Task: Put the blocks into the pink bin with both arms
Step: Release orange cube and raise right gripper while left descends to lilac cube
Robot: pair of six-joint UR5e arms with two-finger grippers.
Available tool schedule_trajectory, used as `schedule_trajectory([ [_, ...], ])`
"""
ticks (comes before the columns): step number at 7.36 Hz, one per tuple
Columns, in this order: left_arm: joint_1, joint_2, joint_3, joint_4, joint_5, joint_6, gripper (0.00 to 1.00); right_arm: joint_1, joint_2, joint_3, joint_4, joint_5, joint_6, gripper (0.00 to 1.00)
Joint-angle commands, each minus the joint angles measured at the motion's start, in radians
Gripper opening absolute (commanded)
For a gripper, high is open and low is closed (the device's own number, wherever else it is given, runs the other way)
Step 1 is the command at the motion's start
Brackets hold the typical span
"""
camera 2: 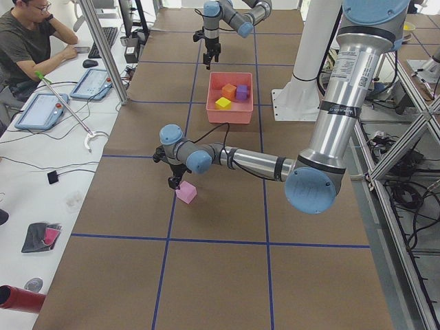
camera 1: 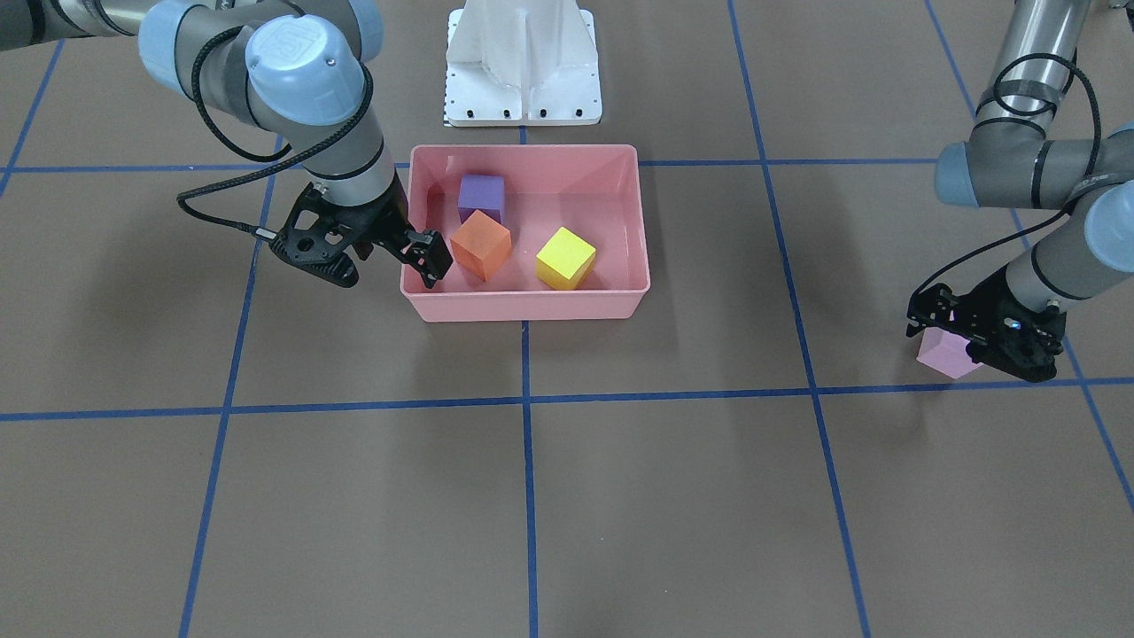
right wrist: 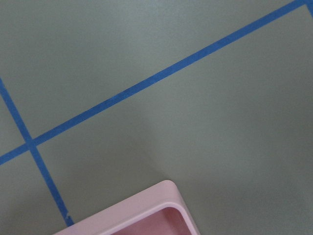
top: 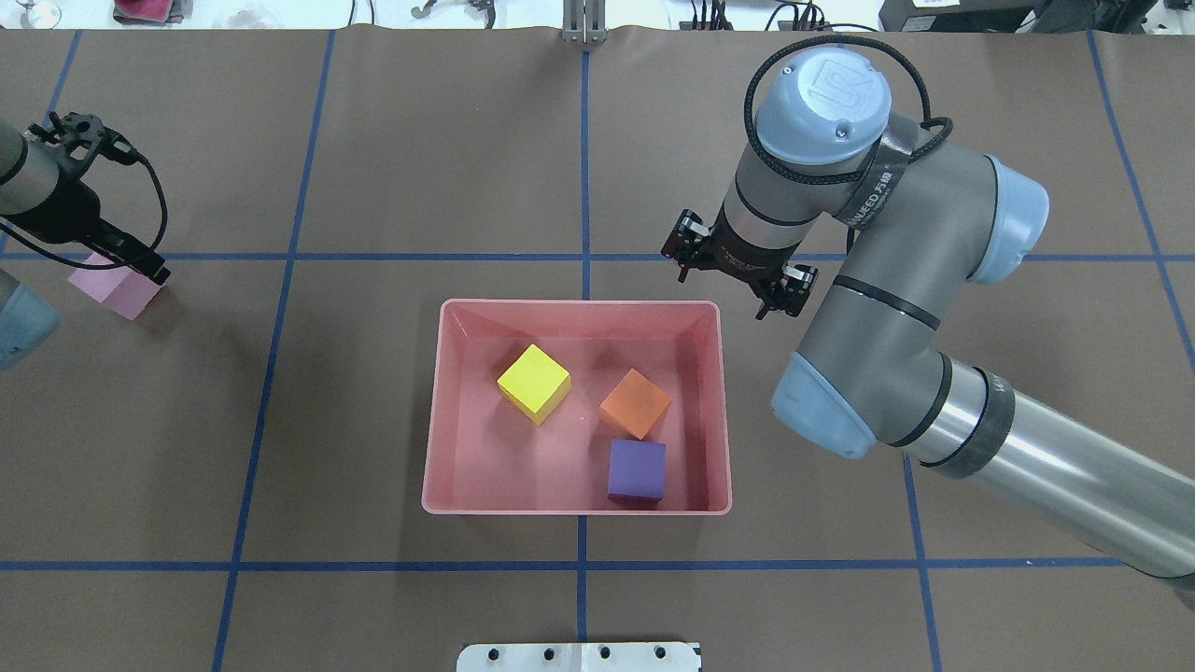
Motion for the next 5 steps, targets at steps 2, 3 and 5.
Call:
schedule_trajectory([
  [2,-0.008,0.003,-0.026,-0.006,-0.01,0.069,0.99,0.004,-0.023,0.008,0.001,-0.011,-0.007,1.0],
  [3,-0.009,0.005,-0.044,-0.003,-0.009,0.069,0.99,0.004,-0.024,0.008,0.001,-0.012,-0.005,1.0],
  [5,-0.012,0.038,-0.052,-0.009,-0.001,0.079,0.99,0.003,-0.03,0.008,0.003,-0.014,-0.005,1.0],
])
